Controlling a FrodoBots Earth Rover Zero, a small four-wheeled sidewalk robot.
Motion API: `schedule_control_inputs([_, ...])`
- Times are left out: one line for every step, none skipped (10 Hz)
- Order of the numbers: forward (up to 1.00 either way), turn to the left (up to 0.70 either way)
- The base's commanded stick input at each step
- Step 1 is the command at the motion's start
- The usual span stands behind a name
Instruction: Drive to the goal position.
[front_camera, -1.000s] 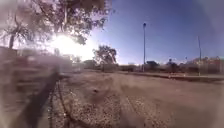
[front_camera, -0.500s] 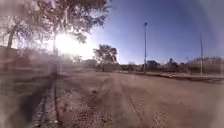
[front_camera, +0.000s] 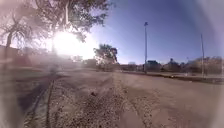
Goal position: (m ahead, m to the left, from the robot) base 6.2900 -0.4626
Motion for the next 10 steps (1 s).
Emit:
schedule_control_inputs([0.50, 0.00])
schedule_control_inputs([0.50, 0.00])
schedule_control_inputs([0.50, 0.00])
schedule_control_inputs([0.50, 0.00])
schedule_control_inputs([0.50, 0.00])
schedule_control_inputs([0.50, 0.00])
schedule_control_inputs([0.50, 0.00])
schedule_control_inputs([0.50, 0.00])
schedule_control_inputs([0.50, 0.00])
schedule_control_inputs([0.50, 0.00])
